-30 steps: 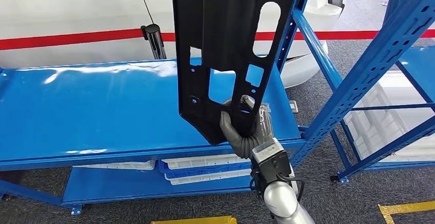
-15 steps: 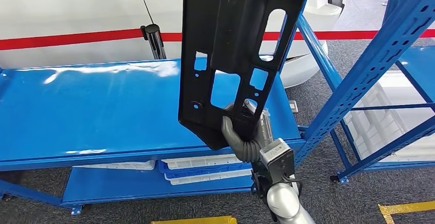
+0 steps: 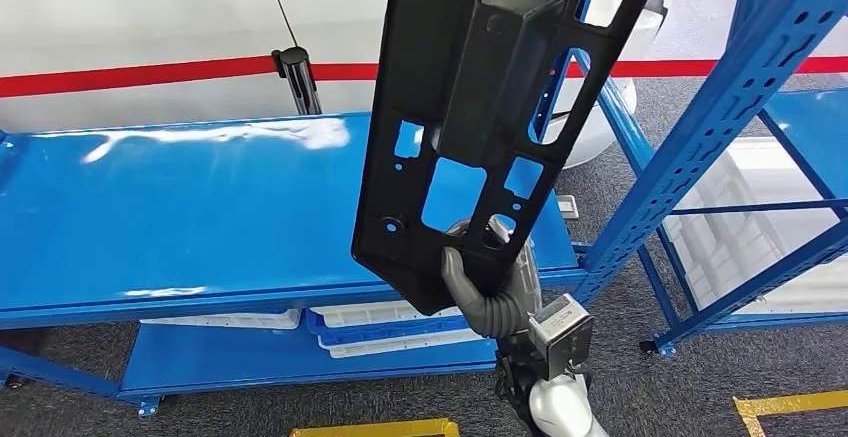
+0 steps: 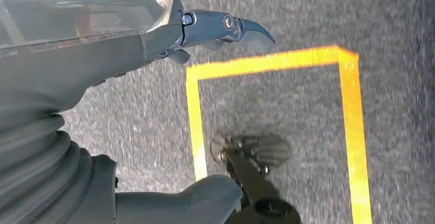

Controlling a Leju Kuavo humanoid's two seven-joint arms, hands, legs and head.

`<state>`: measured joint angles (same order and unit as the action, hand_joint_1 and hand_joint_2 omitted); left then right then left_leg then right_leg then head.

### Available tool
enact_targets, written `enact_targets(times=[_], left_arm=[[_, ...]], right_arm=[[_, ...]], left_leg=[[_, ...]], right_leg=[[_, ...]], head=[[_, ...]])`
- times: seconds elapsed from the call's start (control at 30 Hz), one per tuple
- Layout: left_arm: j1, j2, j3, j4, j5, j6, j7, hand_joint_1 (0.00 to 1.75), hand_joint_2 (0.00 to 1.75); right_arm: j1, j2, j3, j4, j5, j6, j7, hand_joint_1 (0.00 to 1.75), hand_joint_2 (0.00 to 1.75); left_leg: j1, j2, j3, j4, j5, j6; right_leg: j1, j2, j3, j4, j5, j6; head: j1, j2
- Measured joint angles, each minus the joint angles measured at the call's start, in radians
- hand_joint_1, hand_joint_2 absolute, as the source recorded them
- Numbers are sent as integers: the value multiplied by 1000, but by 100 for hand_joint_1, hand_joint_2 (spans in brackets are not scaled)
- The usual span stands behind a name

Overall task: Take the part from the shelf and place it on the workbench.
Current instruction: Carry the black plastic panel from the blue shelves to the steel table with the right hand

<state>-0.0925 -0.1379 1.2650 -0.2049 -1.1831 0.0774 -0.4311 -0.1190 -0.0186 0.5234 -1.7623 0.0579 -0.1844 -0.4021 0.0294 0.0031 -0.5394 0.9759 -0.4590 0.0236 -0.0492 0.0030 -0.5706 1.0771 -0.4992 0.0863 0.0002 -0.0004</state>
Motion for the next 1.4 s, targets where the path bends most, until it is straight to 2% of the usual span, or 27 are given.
enact_targets(times=[0.03, 0.07, 0.17, 0.2, 0.27, 0.33, 0.37, 0.4, 0.47, 0.53, 0.6, 0.7, 0.77, 0.83, 0.87, 0.9, 0.93, 0.97, 1.03, 1.1, 1.17, 1.2, 1.23, 1.3, 1.33, 1.37, 1.4], left_arm=[[0, 2, 0, 0, 0, 0, 0, 0, 175], [-1, 3, 0, 0, 0, -1, 0, 0, 175], [-1, 3, 0, 0, -1, -1, 1, 0, 175], [-1, 3, 0, 0, -1, -2, 1, 0, 175], [-1, 3, -1, 0, -2, -2, 1, 0, 175], [-1, 3, -1, 0, -2, -2, 2, 0, 175], [-1, 3, -1, 0, -2, -2, 2, 0, 175], [-1, 3, -1, 0, -2, -2, 2, 0, 175], [-2, 3, -1, 0, -3, -2, 2, 0, 175], [-7, 5, -2, 0, -3, -2, 2, 0, 175], [-10, 7, -2, 0, -4, -1, 3, 0, 175], [-11, 9, -2, 0, -4, 4, 6, 0, 175], [-12, 9, -2, 0, -3, 7, 9, 0, 175], [-11, 9, -2, 0, -2, 9, 11, 0, 175], [-10, 9, -1, 0, -1, 10, 12, 0, 175], [-10, 9, -1, 0, 0, 10, 12, 0, 175], [-10, 9, -1, 0, 0, 11, 12, 0, 175], [-10, 9, -1, 0, 0, 11, 12, 0, 175], [-10, 8, -1, 1, 0, 10, 12, 0, 175], [-9, 8, 0, 1, 1, 10, 12, 0, 175], [-8, 9, 0, 1, 2, 10, 12, 0, 175], [-7, 10, 0, 1, 3, 10, 12, 0, 175], [-6, 10, 0, 1, 4, 10, 12, 0, 175], [-5, 11, 0, 1, 6, 10, 12, 0, 175], [-5, 10, 0, 2, 7, 10, 12, 0, 175], [-5, 10, 0, 2, 8, 11, 12, 0, 175], [-5, 10, 0, 2, 8, 11, 12, 0, 175]], right_arm=[[1, 1, 0, -1, 0, 2, -1, 175, 175], [2, 2, 0, -2, 0, 3, -2, 175, 175], [5, 6, -1, -4, 2, 5, -5, 175, 175], [5, 8, -1, -5, 3, 5, -6, 175, 175], [5, 10, -1, -8, 5, 5, -8, 175, 175], [5, 10, -1, -9, 6, 5, -8, 175, 175], [6, 10, -1, -9, 6, 5, -8, 175, 175], [6, 10, -1, -9, 6, 5, -9, 175, 175], [7, 10, -1, -10, 8, 5, -9, 175, 175], [8, 11, -2, -12, 11, 4, -10, 175, 175], [9, 13, -2, -15, 13, 4, -12, 175, 175], [11, 17, -2, -18, 13, 4, -14, 175, 175], [11, 17, -1, -18, 11, 5, -16, 175, 175], [13, 17, 0, -18, 3, 6, -17, 175, 175], [14, 17, 0, -17, -3, 6, -17, 175, 175], [15, 17, 0, -17, -11, 6, -18, 175, 175], [15, 17, 0, -17, -17, 5, -18, 175, 175], [14, 17, -1, -17, -23, 4, -18, 175, 175], [7, 17, -1, -17, -39, 1, -18, 175, 175], [-2, 17, -1, -17, -63, -1, -15, 175, 175], [-6, 18, -2, -14, -89, 0, -13, 175, 175], [-9, 18, -2, -11, -99, 1, -12, 175, 175], [-12, 18, -2, -9, -106, 2, -12, 175, 175], [-20, 19, -1, -3, -114, -1, -13, 175, 175], [-25, 20, -1, 1, -118, -6, -16, 175, 175], [-30, 21, 1, 7, -115, -16, -22, 175, 175], [-36, 22, 3, 15, -107, -30, -29, 175, 175]], left_leg=[[0, -2, -7, 12, -4, -10], [-1, -4, -15, 25, -7, -18], [5, -7, -32, 47, -11, -32], [9, -6, -41, 61, -26, -35], [12, -5, -73, 143, -95, -36], [10, -5, -115, 264, -169, -34], [9, -6, -123, 302, -185, -31], [8, -6, -115, 308, -182, -25], [-1, -6, -47, 222, -136, -4], [-15, -3, 33, 100, -109, 18], [-29, -1, 59, 50, -103, 26], [-35, 4, 45, 25, -64, 35], [-30, 9, 27, 5, -29, 40], [-31, 12, 0, 4, -5, 43], [-31, 13, -16, 5, 7, 41], [-30, 14, -32, 6, 18, 38], [-28, 14, -47, 7, 29, 35], [-27, 14, -61, 9, 40, 30], [-27, 14, -86, 20, 56, 18], [-29, 14, -102, 32, 69, 5], [-27, 13, -109, 35, 81, -6], [-24, 11, -114, 42, 71, -12], [-20, 8, -122, 61, 44, -17], [-14, 4, -150, 151, -54, -28], [-11, 3, -165, 215, -100, -32], [-8, 1, -174, 271, -126, -36], [-5, 0, -172, 306, -129, -39]], right_leg=[[0, 2, 21, -36, 9, 2], [1, 6, 26, -47, 6, -4], [2, 12, 7, -31, 4, -35], [4, 11, 1, -29, 8, -45], [10, 9, -12, -30, 19, -66], [21, 7, -29, -29, 30, -83], [28, 7, -37, -29, 36, -89], [34, 7, -45, -29, 42, -93], [44, 7, -59, -29, 56, -97], [48, 7, -66, -30, 69, -92], [42, 3, -68, -33, 81, -80], [39, -1, -76, -35, 88, -64], [40, -1, -100, 18, 28, -72], [37, -1, -127, 127, -54, -80], [34, -1, -131, 176, -73, -76], [31, -1, -122, 201, -74, -65], [28, -2, -99, 194, -61, -52], [25, -2, -59, 153, -41, -39], [23, -3, 43, 16, -29, -29], [28, -2, 92, -71, -43, -38], [28, -1, 85, -81, -40, -53], [25, -2, 78, -81, -32, -63], [21, -4, 72, -82, -24, -75], [21, -7, 55, -82, -3, -94], [23, -8, 45, -82, 7, -99], [25, -8, 33, -81, 18, -99], [26, -8, 21, -80, 29, -98]], head=[[2, 0], [3, 0], [-3, 0], [-4, 0], [-7, 0], [-10, 0], [-10, 0], [-10, 0], [-10, 0], [-8, 0], [-9, 0], [-11, 0], [-7, 0], [-3, 0], [-3, 0], [-3, 0], [-2, 0], [-2, 0], [-2, 0], [-2, 0], [-3, 0], [-4, 0], [-5, 0], [-7, 0], [-7, 0], [-8, 0], [-8, 0]])
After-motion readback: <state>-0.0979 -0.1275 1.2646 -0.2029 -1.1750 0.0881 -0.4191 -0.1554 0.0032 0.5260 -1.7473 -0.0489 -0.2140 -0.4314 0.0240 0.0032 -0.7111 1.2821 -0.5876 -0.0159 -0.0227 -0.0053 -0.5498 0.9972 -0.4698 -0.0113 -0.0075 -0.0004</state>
